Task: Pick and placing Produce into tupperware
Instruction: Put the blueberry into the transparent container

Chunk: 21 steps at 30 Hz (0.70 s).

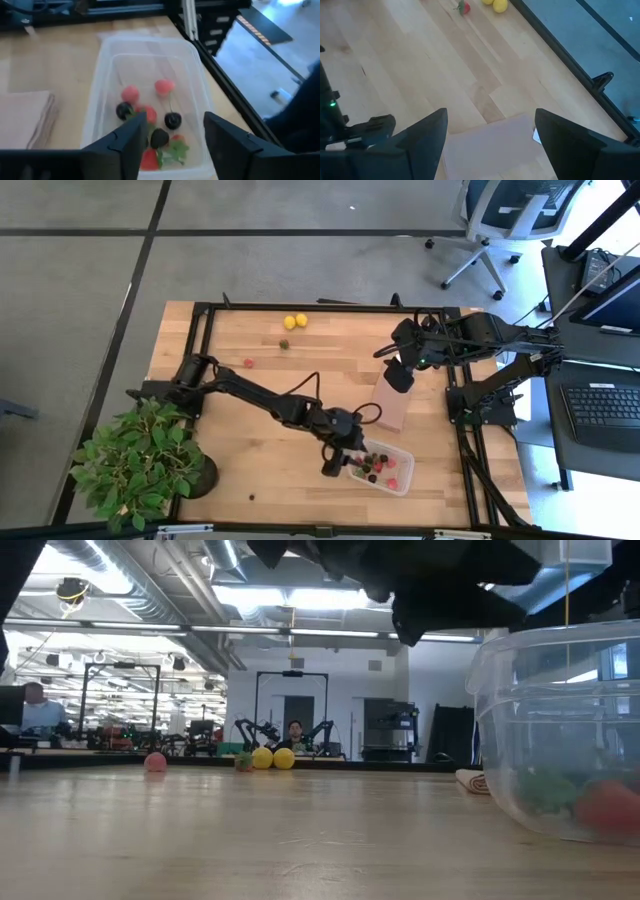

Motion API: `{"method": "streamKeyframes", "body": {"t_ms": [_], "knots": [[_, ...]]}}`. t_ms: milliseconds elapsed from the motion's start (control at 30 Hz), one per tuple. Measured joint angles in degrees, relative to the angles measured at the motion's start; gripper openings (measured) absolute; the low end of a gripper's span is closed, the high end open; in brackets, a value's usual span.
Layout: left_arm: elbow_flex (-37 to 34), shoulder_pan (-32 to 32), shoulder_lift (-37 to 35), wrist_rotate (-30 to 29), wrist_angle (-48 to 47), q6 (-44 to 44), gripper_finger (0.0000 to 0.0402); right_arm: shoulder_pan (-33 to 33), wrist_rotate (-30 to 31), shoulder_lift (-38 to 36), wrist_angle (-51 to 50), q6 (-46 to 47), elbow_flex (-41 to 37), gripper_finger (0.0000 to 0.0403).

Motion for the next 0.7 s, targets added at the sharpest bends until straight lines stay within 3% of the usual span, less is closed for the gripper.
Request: {"method": "streamKeyframes", "body": {"t_ms": [100, 233, 433, 533, 700], "knots": [[0.48, 0.02, -0.82, 2.49, -3.8, 0.78, 0.0222, 0.0, 0.01, 0.0, -0.17, 0.0, 0.0, 0.0301], [5.29, -0.7, -1.62, 4.09, -18.39, 3.01, 0.0264, 0.01, 0.01, 0.0, -0.21, 0.0, 0.0, 0.0301], [12.65, -1.39, -2.2, -1.99, -40.42, 3.99, 0.0293, 0.0, 0.01, 0.0, -0.26, 0.0, 0.0, 0.0301], [14.1, -0.44, -2.2, 2.31, -44.7, 4.27, 0.0292, 0.0, 0.02, 0.0, -0.4, 0.0, 0.0, 0.0301], [14.1, 0.59, -2.72, 11.32, -44.13, 4.35, 0.0287, 0.01, 0.02, 0.0, -3.44, 0.31, 0.0, 0.0301]]}}
